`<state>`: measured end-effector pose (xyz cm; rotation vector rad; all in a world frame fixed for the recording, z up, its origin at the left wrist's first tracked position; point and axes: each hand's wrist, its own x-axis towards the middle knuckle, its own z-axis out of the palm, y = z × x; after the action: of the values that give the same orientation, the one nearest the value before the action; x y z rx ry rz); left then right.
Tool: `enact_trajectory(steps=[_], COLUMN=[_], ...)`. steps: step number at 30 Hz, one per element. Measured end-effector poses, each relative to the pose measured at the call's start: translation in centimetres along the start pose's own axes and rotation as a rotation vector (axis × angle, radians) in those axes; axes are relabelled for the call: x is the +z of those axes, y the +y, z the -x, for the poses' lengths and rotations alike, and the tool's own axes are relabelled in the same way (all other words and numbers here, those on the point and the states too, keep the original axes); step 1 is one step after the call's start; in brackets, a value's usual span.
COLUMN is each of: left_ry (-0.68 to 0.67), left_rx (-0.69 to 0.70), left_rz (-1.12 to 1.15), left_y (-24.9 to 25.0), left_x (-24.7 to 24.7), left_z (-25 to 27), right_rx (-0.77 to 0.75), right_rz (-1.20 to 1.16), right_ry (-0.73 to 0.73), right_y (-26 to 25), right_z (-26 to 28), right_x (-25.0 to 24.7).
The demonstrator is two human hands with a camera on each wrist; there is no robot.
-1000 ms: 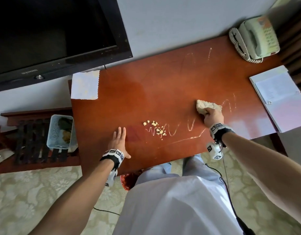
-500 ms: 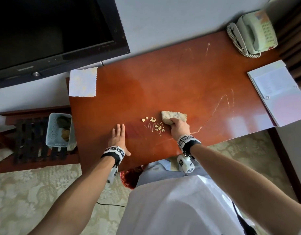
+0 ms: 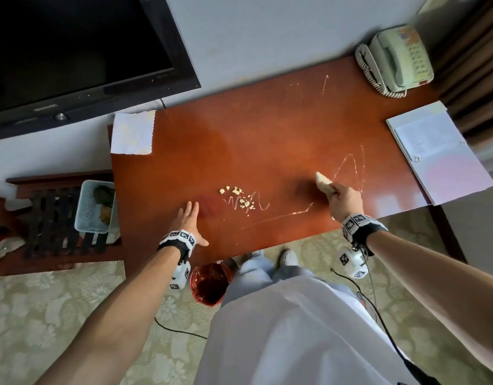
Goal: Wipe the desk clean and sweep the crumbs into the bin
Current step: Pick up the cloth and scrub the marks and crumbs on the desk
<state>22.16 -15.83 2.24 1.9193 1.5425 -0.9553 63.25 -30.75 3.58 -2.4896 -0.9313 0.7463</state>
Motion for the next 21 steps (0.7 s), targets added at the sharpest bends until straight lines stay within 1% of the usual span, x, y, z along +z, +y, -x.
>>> enact_trajectory(steps=[3,6,10,14,19,21], left_ry=[0.028,0.050,0.059,0.066,0.053,0.061], left_rx=[-0.035,-0.060,-0.076,-0.090,-0.083,-0.078], left_rz=[0.115,0.255,0.320,0.355,0.297,0.249], left_y=[0.6,0.7,0.0,-0.8,-1.6,-2.0], left_x=[1.8,3.6,5.3,6.0,5.9,5.6], left_z=[1.3,2.2,2.9,2.6,1.7,1.0], right_rx=[0.076,0.095,0.044,-0.004,0.005,0.040], right_rz=[0.038,0.060,0.034,-0.017,-0.154,-0.230], right_ry=[-0.086,-0.059,-0.054,-0.109,-0.183,-0.153], right_y=[2.8,3.4,0.3,-4.1,-9.6,-10.7], right_z=[1.5,2.6,4.3,5.6,7.6,8.0], right_x=[1.5,4.3,7.3,10.9,15.0,15.8])
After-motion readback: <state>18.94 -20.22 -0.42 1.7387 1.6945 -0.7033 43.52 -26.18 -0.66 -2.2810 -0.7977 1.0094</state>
